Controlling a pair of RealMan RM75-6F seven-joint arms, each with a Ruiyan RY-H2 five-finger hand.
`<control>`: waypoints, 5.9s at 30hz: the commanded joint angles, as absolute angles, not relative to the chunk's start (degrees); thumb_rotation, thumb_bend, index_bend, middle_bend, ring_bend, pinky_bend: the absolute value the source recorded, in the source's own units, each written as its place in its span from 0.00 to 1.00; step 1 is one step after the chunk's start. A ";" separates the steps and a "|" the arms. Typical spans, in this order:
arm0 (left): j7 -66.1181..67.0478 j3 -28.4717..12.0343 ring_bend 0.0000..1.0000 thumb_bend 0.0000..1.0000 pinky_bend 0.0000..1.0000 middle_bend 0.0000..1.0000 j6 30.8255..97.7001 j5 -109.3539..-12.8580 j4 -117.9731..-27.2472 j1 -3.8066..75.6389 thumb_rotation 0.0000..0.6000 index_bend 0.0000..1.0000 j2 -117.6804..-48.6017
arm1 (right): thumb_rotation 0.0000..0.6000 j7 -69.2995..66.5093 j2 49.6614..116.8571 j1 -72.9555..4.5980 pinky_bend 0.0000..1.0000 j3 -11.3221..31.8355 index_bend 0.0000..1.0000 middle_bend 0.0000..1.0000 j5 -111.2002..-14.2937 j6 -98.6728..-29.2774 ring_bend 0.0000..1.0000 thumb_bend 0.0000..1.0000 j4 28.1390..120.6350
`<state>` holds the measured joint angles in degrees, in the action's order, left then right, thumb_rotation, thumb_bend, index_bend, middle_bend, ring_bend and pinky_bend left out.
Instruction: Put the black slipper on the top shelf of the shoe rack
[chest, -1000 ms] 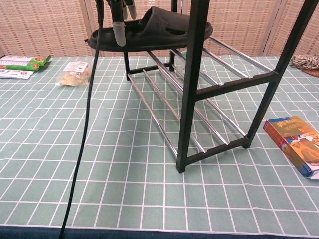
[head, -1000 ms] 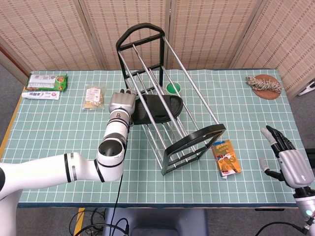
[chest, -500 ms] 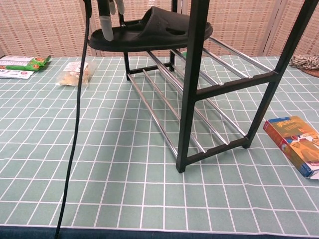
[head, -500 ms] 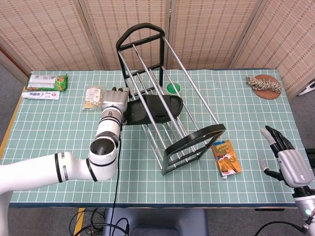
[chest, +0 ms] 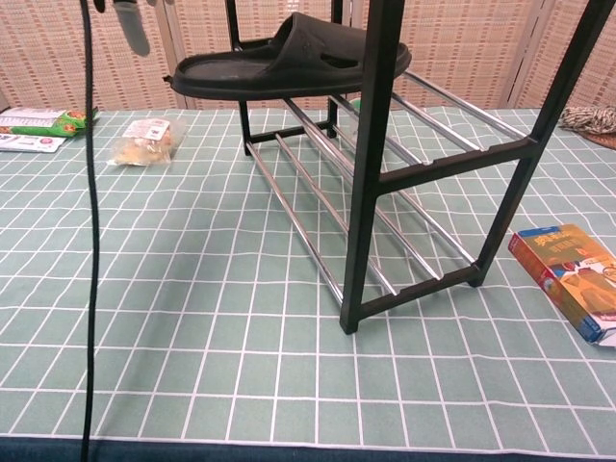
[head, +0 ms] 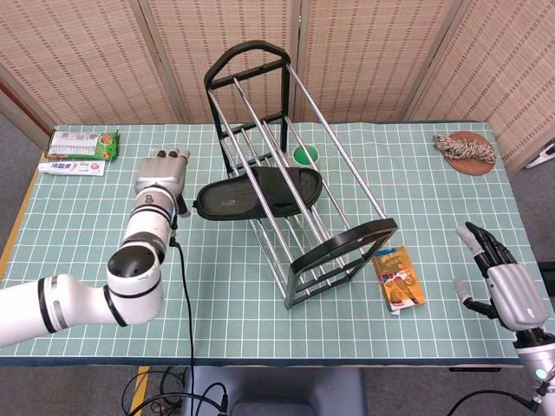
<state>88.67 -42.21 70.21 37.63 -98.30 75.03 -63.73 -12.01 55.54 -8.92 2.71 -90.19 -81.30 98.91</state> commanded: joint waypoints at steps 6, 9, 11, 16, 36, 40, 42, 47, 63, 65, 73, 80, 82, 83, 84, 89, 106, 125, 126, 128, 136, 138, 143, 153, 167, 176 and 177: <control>85.19 -40.11 0.00 0.16 0.17 0.01 64.10 35.04 -104.83 66.23 1.00 0.00 -56.24 | 1.00 -10.39 56.25 -9.20 0.12 2.76 0.00 0.00 -89.78 -80.82 0.00 0.44 99.16; 83.58 -38.60 0.00 0.16 0.17 0.01 61.31 32.85 -106.87 63.10 1.00 0.01 -53.43 | 1.00 -9.86 56.54 -9.47 0.12 2.81 0.00 0.00 -89.31 -80.15 0.00 0.44 99.17; 82.50 -37.26 0.00 0.16 0.17 0.00 59.86 31.02 -108.38 61.26 1.00 0.02 -51.47 | 1.00 -9.44 56.79 -9.69 0.12 2.89 0.00 0.00 -89.10 -79.79 0.00 0.44 99.15; 79.08 -33.69 0.00 0.16 0.17 0.01 56.38 29.10 -110.53 57.52 1.00 0.06 -47.65 | 1.00 -8.69 57.11 -9.75 0.12 3.21 0.00 0.00 -88.63 -79.91 0.00 0.44 99.15; 71.87 -23.03 0.00 0.17 0.17 0.02 51.76 31.36 -110.42 60.22 1.00 0.11 -47.20 | 1.00 -13.89 56.23 -6.98 0.12 3.25 0.00 0.00 -95.54 -89.89 0.00 0.45 97.77; 72.65 -22.33 0.00 0.17 0.17 0.02 52.63 33.44 -109.88 63.13 1.00 0.11 -46.75 | 1.00 -13.40 56.51 -7.67 0.11 3.15 0.00 0.00 -94.82 -88.03 0.00 0.45 97.84; 73.34 -22.01 0.00 0.17 0.17 0.02 52.99 34.78 -109.59 64.39 1.00 0.11 -46.78 | 1.00 -13.12 56.68 -7.86 0.12 3.20 0.00 0.00 -94.63 -87.66 0.00 0.45 97.84; 74.57 -21.34 0.00 0.17 0.17 0.03 53.46 37.47 -108.97 66.98 1.00 0.12 -47.65 | 1.00 -12.80 56.81 -7.93 0.12 3.22 0.00 0.00 -94.42 -87.48 0.00 0.45 97.92; 78.68 -21.70 0.00 0.17 0.17 0.05 58.78 41.86 -107.00 74.16 1.00 0.14 -53.16 | 1.00 -13.78 56.41 -7.85 0.12 3.25 0.00 0.00 -94.26 -87.75 0.00 0.45 97.63; 79.19 -22.06 0.00 0.17 0.17 0.05 59.81 42.31 -106.77 75.03 1.00 0.14 -53.99 | 1.00 -13.98 56.39 -7.94 0.12 3.19 0.00 0.00 -94.31 -87.55 0.00 0.45 97.54; 80.83 -23.89 0.00 0.17 0.17 0.05 62.89 43.84 -105.78 77.28 1.00 0.14 -56.77 | 1.00 -14.63 56.17 -7.93 0.12 3.21 0.00 0.00 -94.26 -87.65 0.00 0.45 97.36; 81.88 -25.60 0.00 0.17 0.17 0.05 65.17 44.19 -105.41 78.55 1.00 0.14 -59.01 | 1.00 -15.27 55.77 -7.77 0.12 3.05 0.00 0.00 -94.50 -87.93 0.00 0.45 97.40; 82.31 -26.07 0.00 0.17 0.17 0.05 65.88 44.35 -105.20 78.88 1.00 0.14 -59.62 | 1.00 -15.42 55.70 -7.72 0.12 3.03 0.00 0.00 -94.58 -88.06 0.00 0.45 97.42; 82.54 -26.26 0.00 0.17 0.17 0.05 66.18 44.39 -105.10 79.04 1.00 0.14 -59.89 | 1.00 -15.48 55.68 -7.73 0.12 3.02 0.00 0.00 -94.61 -88.05 0.00 0.45 97.42; 82.70 -26.49 0.00 0.17 0.17 0.05 66.46 44.44 -105.03 79.17 1.00 0.14 -60.16 | 1.00 -15.54 55.66 -7.73 0.12 2.99 0.00 0.00 -94.66 -88.06 0.00 0.45 97.41; 83.64 -27.67 0.00 0.17 0.17 0.05 67.78 44.49 -104.53 79.79 1.00 0.14 -61.66 | 1.00 -15.77 55.53 -7.63 0.12 2.94 0.00 0.00 -94.82 -88.30 0.00 0.45 97.39; 86.70 -31.49 0.00 0.17 0.17 0.05 72.83 44.93 -103.46 81.41 1.00 0.14 -65.97 | 1.00 -16.27 54.99 -7.28 0.12 2.83 0.00 0.00 -95.07 -88.93 0.00 0.45 97.72; 91.52 -35.14 0.00 0.17 0.17 0.05 75.25 44.18 -99.06 83.32 1.00 0.14 -71.64 | 1.00 -16.78 54.72 -7.26 0.11 3.01 0.00 0.00 -94.49 -88.73 0.00 0.45 97.35; 91.62 -35.31 0.00 0.17 0.17 0.05 75.42 44.15 -99.06 83.30 1.00 0.14 -71.74 | 1.00 -16.79 54.70 -7.27 0.12 2.99 0.00 0.00 -94.50 -88.68 0.00 0.45 97.35; 91.75 -35.73 0.00 0.17 0.17 0.05 75.86 44.01 -99.16 83.24 1.00 0.14 -71.94 | 1.00 -16.68 54.67 -7.26 0.12 3.01 0.00 0.00 -94.45 -88.67 0.00 0.45 97.37; 92.32 -37.29 0.00 0.17 0.17 0.05 77.82 43.64 -99.91 83.37 1.00 0.14 -72.67 | 1.00 -16.48 54.63 -7.27 0.12 2.91 0.00 0.00 -94.58 -88.54 0.00 0.45 97.58; 92.46 -37.57 0.00 0.17 0.17 0.05 78.05 43.52 -99.85 83.48 1.00 0.14 -73.02 | 1.00 -16.48 54.59 -7.22 0.12 2.90 0.00 0.00 -94.65 -88.64 0.00 0.45 97.64; 92.90 -38.17 0.00 0.17 0.17 0.05 78.36 43.03 -99.50 83.63 1.00 0.14 -73.98 | 1.00 -16.38 54.45 -7.01 0.12 2.90 0.00 0.00 -94.70 -89.00 0.00 0.45 97.76; 92.74 -38.63 0.00 0.17 0.17 0.05 79.75 40.68 -100.38 82.25 1.00 0.12 -73.07 | 1.00 -16.41 54.37 -6.96 0.12 2.93 0.00 0.00 -94.48 -88.90 0.00 0.45 97.61; 80.00 -37.29 0.00 0.17 0.17 0.03 72.79 28.75 -117.64 62.88 1.00 0.08 -57.57 | 1.00 -13.62 54.87 -7.69 0.12 2.59 0.00 0.00 -93.31 -86.04 0.00 0.45 98.38; 57.49 -32.09 0.00 0.17 0.17 0.02 52.98 -6.25 -127.90 37.85 1.00 0.07 -44.95 | 1.00 -7.09 56.54 -8.26 0.12 2.48 0.00 0.00 -92.04 -83.79 0.00 0.45 100.28; 54.61 -31.56 0.00 0.17 0.17 0.02 51.37 -10.90 -127.85 35.13 1.00 0.07 -44.31 | 1.00 -6.50 56.70 -8.37 0.12 2.49 0.00 0.00 -91.60 -83.30 0.00 0.45 100.40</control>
<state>68.00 -34.81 61.86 8.04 -123.23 48.72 -50.82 -7.18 56.32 -8.18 2.47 -92.20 -83.93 100.05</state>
